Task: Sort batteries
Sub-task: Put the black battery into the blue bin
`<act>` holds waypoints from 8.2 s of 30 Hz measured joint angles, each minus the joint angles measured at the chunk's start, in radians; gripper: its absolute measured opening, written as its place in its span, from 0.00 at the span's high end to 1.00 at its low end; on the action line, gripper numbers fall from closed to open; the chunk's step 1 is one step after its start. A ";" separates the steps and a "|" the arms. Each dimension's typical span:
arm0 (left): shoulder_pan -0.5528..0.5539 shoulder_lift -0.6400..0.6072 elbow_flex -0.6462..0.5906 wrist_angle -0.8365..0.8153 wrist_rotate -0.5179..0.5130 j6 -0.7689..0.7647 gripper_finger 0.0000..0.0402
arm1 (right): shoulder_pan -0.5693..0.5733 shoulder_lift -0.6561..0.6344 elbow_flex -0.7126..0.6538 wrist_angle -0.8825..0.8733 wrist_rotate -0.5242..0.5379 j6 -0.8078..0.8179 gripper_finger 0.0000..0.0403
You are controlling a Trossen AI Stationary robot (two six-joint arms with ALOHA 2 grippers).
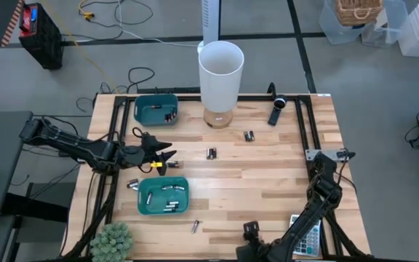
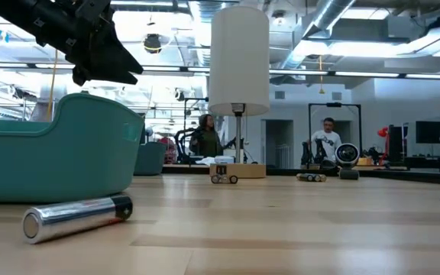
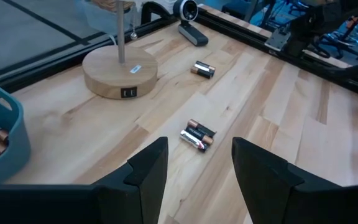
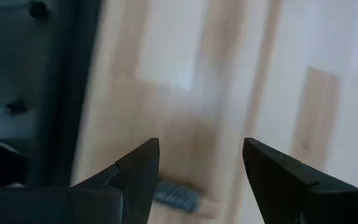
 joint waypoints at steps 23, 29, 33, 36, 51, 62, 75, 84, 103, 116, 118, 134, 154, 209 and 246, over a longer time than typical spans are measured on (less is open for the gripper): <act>0.000 0.002 0.000 -0.012 0.000 -0.011 0.57 | 0.160 -0.146 -0.010 -0.342 0.258 0.526 0.38; 0.000 0.002 0.000 -0.012 -0.028 -0.010 0.57 | 0.163 -0.146 -0.010 -0.349 0.260 0.543 0.38; 0.010 0.001 0.000 0.010 -0.031 0.018 0.57 | 0.164 -0.146 -0.010 -0.366 0.261 0.552 0.38; 0.030 -0.001 0.000 0.030 -0.034 0.032 0.57 | 0.183 -0.146 -0.010 -0.354 0.211 0.619 0.38; 0.108 -0.001 0.000 0.027 -0.027 0.034 0.57 | 0.361 -0.133 -0.010 -0.283 0.110 0.989 0.38; 0.115 0.000 0.000 0.025 -0.026 0.015 0.57 | 0.375 -0.077 -0.013 -0.284 0.058 1.007 0.38; 0.113 0.000 0.000 0.020 -0.026 0.002 0.57 | 0.376 -0.007 -0.015 -0.283 0.031 1.007 0.38; 0.114 0.000 0.000 0.020 -0.025 0.007 0.57 | 0.362 0.025 -0.029 -0.275 -0.002 1.003 0.38; 0.114 0.000 0.000 0.021 -0.025 0.008 0.57 | 0.335 0.032 -0.027 -0.216 -0.085 0.933 0.49; 0.114 0.000 0.000 0.021 -0.025 0.008 0.57 | 0.317 0.031 -0.027 -0.200 -0.120 0.910 0.56; 0.114 0.000 0.000 0.021 -0.025 0.009 0.57 | 0.311 0.031 -0.027 -0.201 -0.137 0.895 0.57; 0.114 0.000 0.000 0.024 -0.025 0.016 0.57 | 0.250 0.031 -0.027 -0.214 -0.185 0.719 0.71; 0.114 0.000 0.000 0.024 -0.025 0.021 0.57 | 0.113 0.033 -0.031 -0.269 -0.183 0.403 0.71; 0.108 0.000 0.000 0.023 0.011 0.038 0.57 | -0.015 -0.817 -0.939 0.167 -0.078 0.543 0.52; 0.108 0.000 0.000 0.004 0.011 0.042 0.57 | -0.374 -0.867 -1.191 0.322 -0.376 0.305 0.76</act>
